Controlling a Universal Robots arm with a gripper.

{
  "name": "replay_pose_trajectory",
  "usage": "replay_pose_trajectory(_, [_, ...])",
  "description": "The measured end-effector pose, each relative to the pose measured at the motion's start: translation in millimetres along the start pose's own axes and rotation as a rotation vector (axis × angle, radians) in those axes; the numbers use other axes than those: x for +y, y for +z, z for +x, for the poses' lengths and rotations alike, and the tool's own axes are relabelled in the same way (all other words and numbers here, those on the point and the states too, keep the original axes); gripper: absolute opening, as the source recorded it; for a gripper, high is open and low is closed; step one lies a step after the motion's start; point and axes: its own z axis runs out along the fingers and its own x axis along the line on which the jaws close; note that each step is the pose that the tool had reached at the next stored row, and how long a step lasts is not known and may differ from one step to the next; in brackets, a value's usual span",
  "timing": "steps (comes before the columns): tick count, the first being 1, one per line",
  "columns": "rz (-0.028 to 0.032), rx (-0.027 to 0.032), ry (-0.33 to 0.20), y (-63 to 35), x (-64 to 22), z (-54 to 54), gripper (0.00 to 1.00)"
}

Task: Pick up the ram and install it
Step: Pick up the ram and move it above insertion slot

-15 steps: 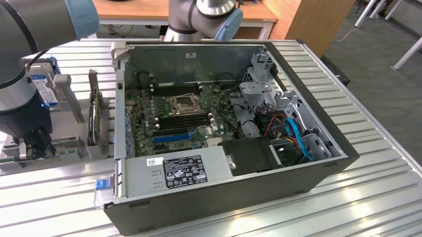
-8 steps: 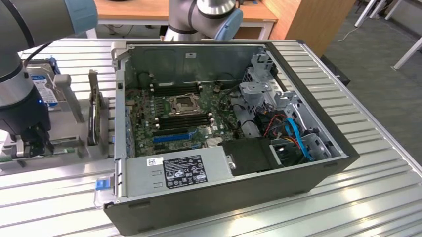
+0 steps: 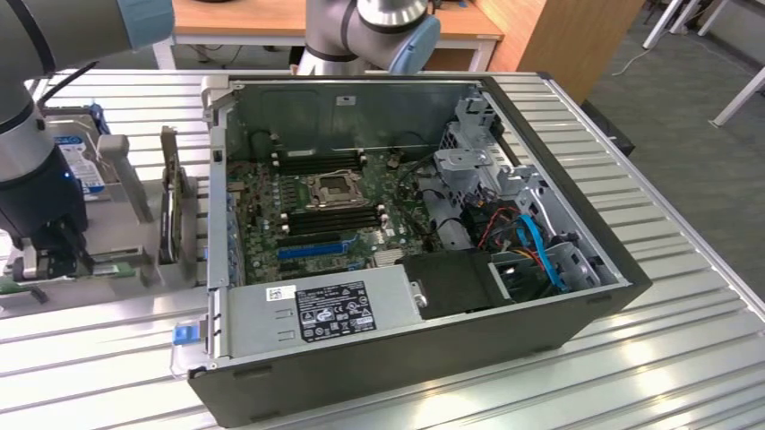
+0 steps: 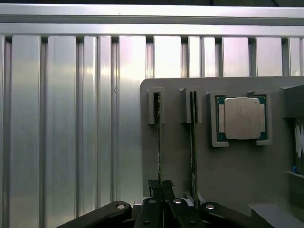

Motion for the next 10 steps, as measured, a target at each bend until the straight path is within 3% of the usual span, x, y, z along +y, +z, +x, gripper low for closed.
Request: replay_pose_trajectory(10, [-0.0001,0.0001,0.0,-24.6,1.1,-0.6,0.12])
